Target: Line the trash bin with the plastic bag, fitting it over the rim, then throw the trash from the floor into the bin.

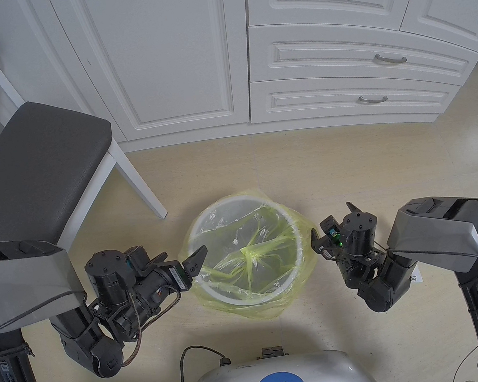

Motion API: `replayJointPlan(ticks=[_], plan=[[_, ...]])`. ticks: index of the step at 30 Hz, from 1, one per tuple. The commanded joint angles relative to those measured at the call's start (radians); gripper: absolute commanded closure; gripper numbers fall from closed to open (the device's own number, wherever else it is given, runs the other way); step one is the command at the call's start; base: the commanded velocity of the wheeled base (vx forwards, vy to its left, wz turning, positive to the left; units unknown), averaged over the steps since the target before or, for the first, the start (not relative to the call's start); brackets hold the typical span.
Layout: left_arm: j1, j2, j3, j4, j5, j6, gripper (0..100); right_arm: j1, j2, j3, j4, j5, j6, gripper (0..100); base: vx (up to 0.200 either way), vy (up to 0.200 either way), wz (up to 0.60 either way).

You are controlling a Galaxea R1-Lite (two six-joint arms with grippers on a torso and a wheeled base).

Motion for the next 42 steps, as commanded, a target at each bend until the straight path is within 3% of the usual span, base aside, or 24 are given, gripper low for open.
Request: replayJointPlan(ticks=[1,10,21,30,42], plan=[[-0.001,0.003,0.003,0.0,0.0,0.0,0,0.0,0.091,-0.043,0.0,0.033,0.003,0,0.0,0.0,0.0],[-0.001,-0.004,0.002,0.0,0.0,0.018,0,-0.009,0.177,-0.127,0.001,0.045,0.007,0,0.0,0.0,0.0],[0.094,0.117,-0.061,0.001,-0.017,0.05,0,-0.066,0.158,-0.129,0.004,0.068,0.052,0,0.0,0.0,0.0],[0.097,0.172,-0.077,0.0,-0.02,0.047,0,-0.014,0.04,-0.047,0.0,0.063,0.178,0,0.0,0.0,0.0],[0.131,0.181,-0.106,-0.002,-0.021,0.041,0,-0.023,0.005,-0.012,-0.017,0.062,0.185,0,0.0,0.0,0.0]])
